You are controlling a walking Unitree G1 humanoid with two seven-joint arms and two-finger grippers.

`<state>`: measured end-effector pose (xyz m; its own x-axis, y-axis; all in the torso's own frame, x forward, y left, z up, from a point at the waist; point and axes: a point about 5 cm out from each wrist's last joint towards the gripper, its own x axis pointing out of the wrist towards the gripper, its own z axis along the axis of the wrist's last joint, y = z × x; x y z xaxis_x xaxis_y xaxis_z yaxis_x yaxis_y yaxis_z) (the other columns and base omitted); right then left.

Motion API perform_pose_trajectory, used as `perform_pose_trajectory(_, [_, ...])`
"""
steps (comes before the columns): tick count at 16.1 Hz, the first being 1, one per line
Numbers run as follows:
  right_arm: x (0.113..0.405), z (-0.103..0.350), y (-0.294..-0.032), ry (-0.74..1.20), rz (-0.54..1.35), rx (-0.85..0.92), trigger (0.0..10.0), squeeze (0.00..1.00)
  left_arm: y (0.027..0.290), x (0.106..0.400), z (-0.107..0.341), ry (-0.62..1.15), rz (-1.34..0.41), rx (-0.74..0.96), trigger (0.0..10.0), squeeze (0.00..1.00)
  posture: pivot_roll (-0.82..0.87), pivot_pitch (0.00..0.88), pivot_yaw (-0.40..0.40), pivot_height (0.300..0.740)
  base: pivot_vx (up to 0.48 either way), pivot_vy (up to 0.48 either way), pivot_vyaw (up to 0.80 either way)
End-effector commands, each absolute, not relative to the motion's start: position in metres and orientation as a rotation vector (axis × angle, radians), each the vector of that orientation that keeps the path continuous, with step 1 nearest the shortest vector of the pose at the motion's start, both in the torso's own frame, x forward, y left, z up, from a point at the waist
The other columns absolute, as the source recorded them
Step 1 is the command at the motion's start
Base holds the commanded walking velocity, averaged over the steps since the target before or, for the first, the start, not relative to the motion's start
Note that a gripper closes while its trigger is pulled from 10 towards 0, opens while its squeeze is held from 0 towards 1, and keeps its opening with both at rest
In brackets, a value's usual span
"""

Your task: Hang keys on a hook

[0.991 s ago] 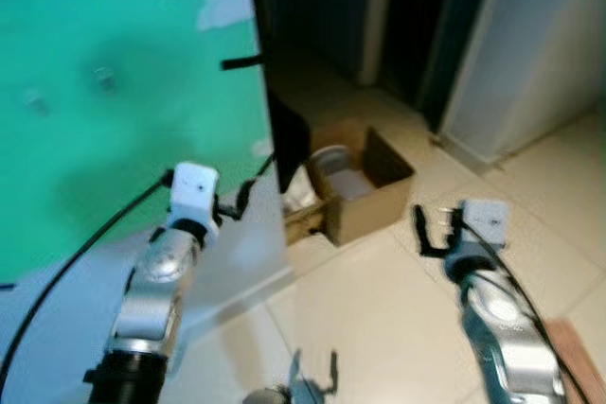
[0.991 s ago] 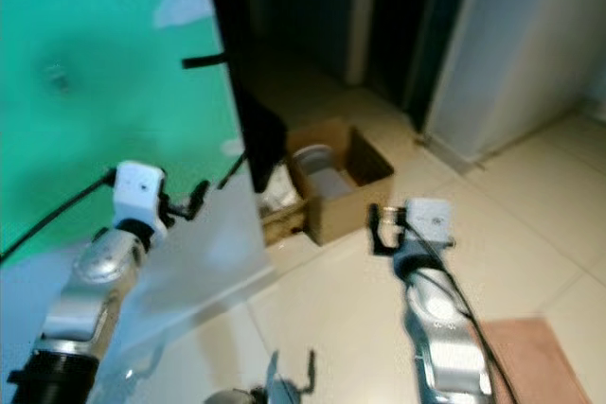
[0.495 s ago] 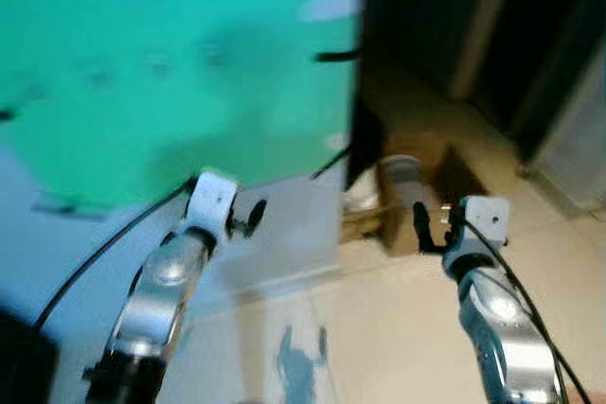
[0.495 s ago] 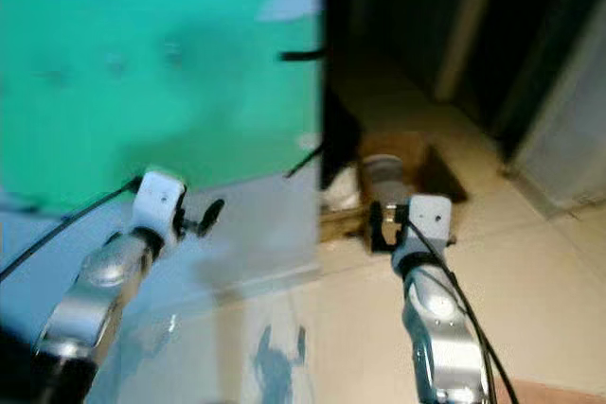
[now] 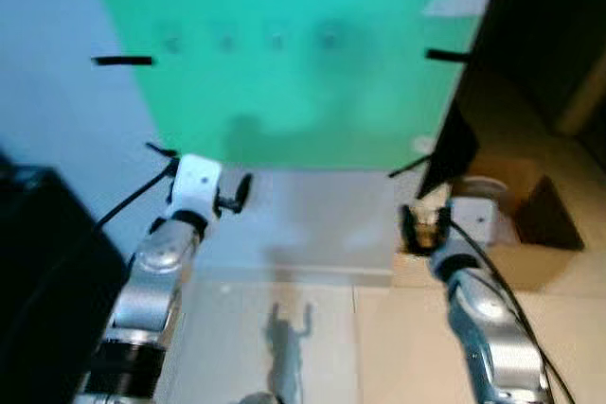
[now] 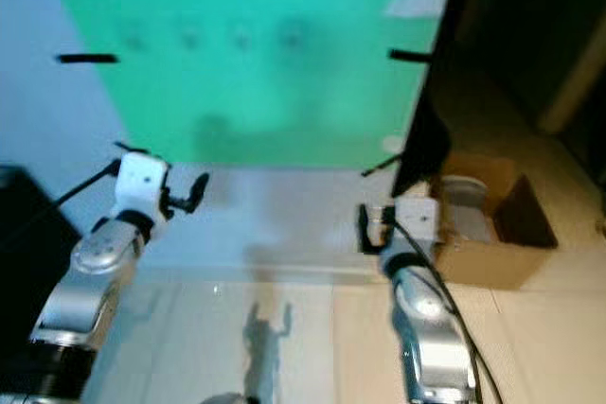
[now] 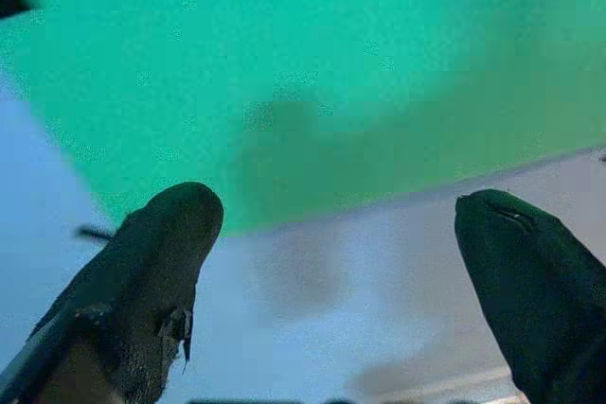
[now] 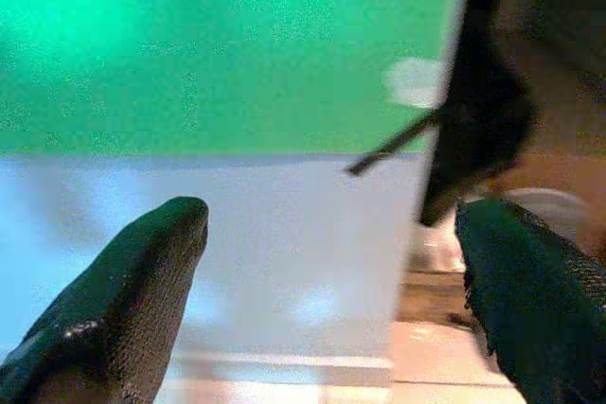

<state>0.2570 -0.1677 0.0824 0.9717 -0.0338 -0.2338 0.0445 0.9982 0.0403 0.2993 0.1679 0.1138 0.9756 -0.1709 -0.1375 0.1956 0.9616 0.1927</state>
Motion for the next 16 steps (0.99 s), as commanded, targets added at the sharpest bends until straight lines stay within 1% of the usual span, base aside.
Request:
perform_pose_trajectory(1, [0.26,0.085,-0.172,0.233,-0.051,0.045,10.0,1.0,0.167,0.299,0.113,0.121,-0.194,0.208,10.0,0.0,-0.06,0.0,0.043,0.74,0.0,0.0,0.8])
perform_pose_trajectory(4, [0.267,0.089,-0.174,0.213,-0.049,-0.006,10.0,1.0,0.168,0.296,0.112,0.12,-0.184,0.196,10.0,0.0,-0.05,0.0,0.018,0.74,0.0,0.0,0.8])
perform_pose_trajectory(7, [0.272,0.091,-0.165,0.183,0.033,-0.006,10.0,1.0,0.171,0.294,0.114,0.109,-0.174,0.205,10.0,0.0,-0.02,0.0,-0.002,0.74,0.0,0.0,0.78])
perform_pose_trajectory(10, [0.274,0.09,-0.163,0.188,0.017,0.0,10.0,1.0,0.173,0.294,0.116,0.098,-0.172,0.199,10.0,0.0,-0.01,0.0,-0.004,0.74,0.275,0.0,0.49])
perform_pose_trajectory(16, [0.276,0.087,-0.161,0.195,0.039,0.003,10.0,1.0,0.174,0.294,0.119,0.091,-0.179,0.201,10.0,0.0,-0.01,0.0,-0.001,0.74,0.392,0.0,0.0])
